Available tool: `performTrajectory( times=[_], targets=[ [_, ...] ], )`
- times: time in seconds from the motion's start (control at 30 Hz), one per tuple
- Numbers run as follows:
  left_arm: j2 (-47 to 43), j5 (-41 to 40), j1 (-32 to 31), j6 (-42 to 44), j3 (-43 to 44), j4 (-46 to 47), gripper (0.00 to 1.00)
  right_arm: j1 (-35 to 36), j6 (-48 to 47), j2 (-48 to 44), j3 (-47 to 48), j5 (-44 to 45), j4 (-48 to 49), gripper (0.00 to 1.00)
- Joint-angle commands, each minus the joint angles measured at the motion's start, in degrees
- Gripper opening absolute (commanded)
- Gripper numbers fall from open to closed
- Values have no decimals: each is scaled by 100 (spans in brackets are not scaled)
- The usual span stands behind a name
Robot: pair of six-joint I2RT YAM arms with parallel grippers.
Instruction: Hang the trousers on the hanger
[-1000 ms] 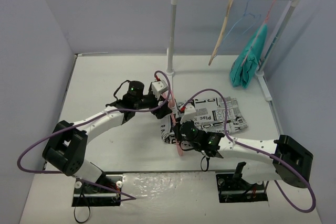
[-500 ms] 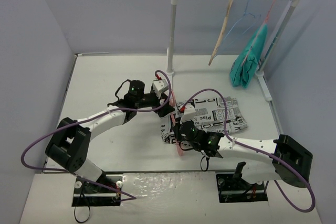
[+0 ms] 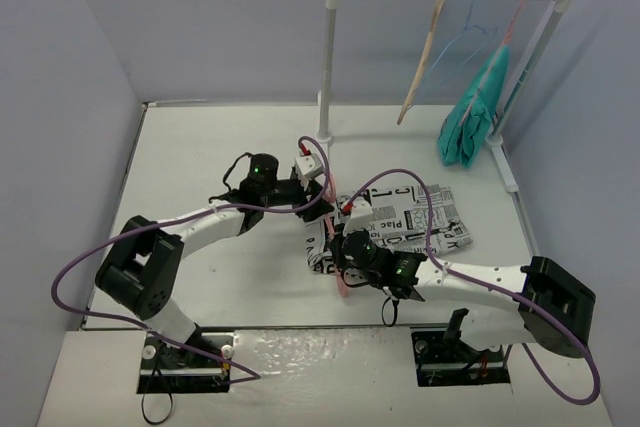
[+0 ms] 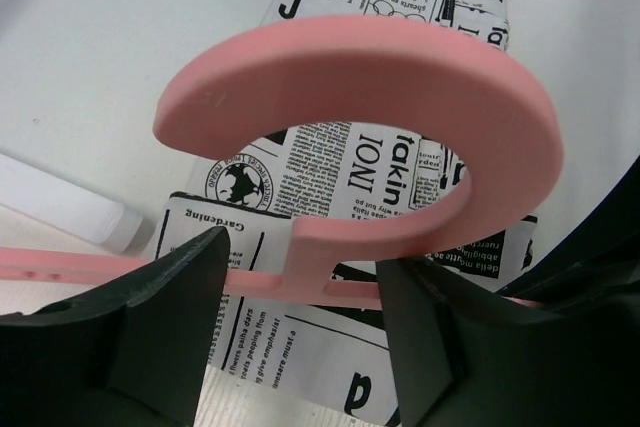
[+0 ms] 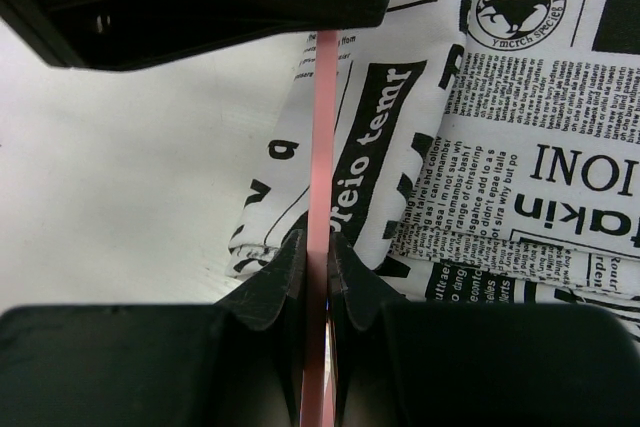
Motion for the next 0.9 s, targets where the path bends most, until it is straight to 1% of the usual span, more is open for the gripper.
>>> performTrajectory(
  times=[0.0,0.07,0.17,0.3,0.33,0.4,0.57,0.6,0.63,0.73,0.8,0.87],
  targets=[
    [47,323,76,8,146,600,49,66,91,-5,191,-154,172,0],
    [115,394,97,-57,108,724,40,66,92,-24,191,-139,152,0],
    [153,431,127,-47,84,798,22,62,83,-42,191,-131,118,0],
    [152,519,140,-2,110,802,5,66,83,-42,200,-126,90,0],
    [144,521,141,7,109,804,2,66,83,-41,201,-126,82,0],
    [136,555,154,15,78,847,1,66,74,-6,227,-122,64,0],
    [136,690,170,8,-18,946,1,66,24,25,347,-144,-69,1],
    [134,696,177,24,-41,955,1,66,13,18,361,-144,-105,4],
    [128,709,186,23,-58,981,1,66,10,8,387,-150,-132,18],
    [126,795,212,36,-75,986,1,56,-23,-83,474,-232,-295,43],
    [100,882,238,117,-75,964,1,17,-31,-234,534,-246,-521,52],
    [80,946,263,222,-86,877,1,-121,-31,-408,542,-372,-687,54]
  ],
)
